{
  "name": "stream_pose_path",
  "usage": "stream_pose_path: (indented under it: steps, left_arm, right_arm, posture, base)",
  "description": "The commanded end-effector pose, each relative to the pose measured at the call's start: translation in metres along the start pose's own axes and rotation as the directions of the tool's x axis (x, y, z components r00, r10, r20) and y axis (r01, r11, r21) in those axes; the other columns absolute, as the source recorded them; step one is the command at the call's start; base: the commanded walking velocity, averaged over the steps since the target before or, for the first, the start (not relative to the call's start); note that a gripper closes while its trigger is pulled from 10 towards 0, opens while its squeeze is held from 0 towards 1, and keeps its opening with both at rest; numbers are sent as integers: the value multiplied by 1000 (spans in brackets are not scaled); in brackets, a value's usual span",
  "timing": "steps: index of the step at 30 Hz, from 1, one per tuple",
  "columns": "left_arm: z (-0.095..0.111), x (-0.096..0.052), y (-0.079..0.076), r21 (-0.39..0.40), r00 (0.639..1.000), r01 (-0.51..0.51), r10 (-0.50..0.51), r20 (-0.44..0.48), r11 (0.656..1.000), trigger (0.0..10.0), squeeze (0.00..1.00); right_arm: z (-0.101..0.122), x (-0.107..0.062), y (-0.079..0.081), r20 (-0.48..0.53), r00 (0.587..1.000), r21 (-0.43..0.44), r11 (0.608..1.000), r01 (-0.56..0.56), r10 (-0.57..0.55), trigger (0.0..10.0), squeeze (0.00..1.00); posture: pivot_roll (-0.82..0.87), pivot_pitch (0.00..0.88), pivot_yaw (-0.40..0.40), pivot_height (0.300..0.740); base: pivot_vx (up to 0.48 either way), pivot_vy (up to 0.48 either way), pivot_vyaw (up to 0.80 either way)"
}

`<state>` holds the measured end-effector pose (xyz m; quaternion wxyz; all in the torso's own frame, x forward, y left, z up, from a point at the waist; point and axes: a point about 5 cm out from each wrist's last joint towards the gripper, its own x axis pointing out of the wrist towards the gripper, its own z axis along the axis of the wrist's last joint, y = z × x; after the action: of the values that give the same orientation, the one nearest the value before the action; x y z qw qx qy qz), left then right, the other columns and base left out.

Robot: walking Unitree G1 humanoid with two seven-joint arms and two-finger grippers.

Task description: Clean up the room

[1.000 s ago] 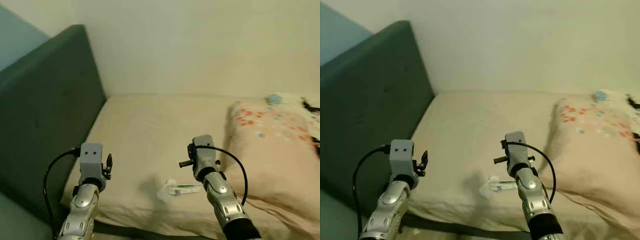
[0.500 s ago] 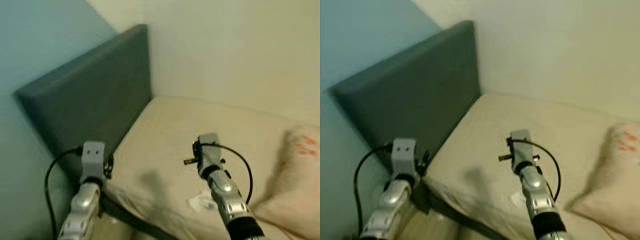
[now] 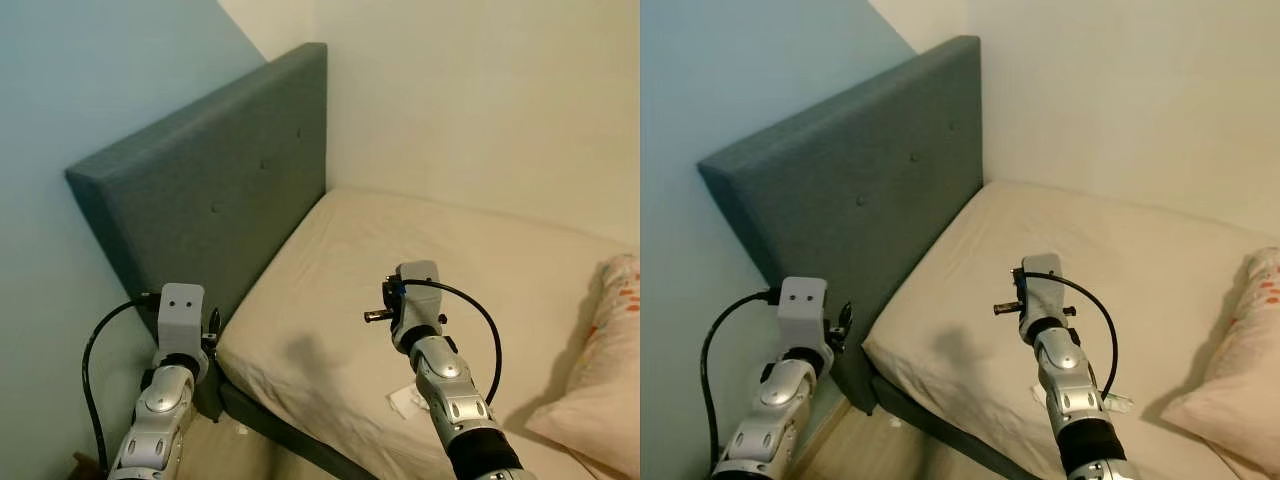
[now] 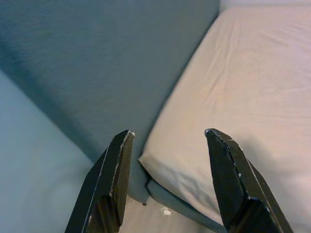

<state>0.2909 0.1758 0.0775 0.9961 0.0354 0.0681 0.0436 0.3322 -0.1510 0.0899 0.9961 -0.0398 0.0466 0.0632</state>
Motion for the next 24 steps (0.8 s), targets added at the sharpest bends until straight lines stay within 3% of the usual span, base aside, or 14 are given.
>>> stream_pose_path:
  steps: [1, 7, 22, 24]
  left_arm:
    - [-5, 1, -1, 6, 999, -4, 4, -39, 1000, 10000, 0]
    - [-7, 0, -1, 15, 999, 2, -1, -49, 1000, 10000, 0]
    - [-9, -4, 5, 18, 998, -21, 22, -52, 1000, 10000, 0]
    - [-11, -5, 5, 27, 997, -38, 40, -65, 999, 10000, 0]
  right_arm:
    - [-6, -1, 0, -41, 999, 4, 1000, -11, 12, 10000, 0]
    - [-7, 2, 3, -91, 994, 5, 998, -62, 62, 10000, 0]
    - [0, 6, 4, -86, 993, -23, 996, -81, 79, 10000, 0]
    - [1, 5, 6, -85, 993, -25, 996, -86, 84, 10000, 0]
  posture:
    - [-90, 51, 7, 740]
    - [-94, 61, 10, 740]
    - [-103, 89, -2, 740]
    - [-104, 97, -5, 740]
  base:
    - [0, 0, 0]
    - [0, 0, 0]
    - [0, 0, 0]
    - [0, -480, 0]
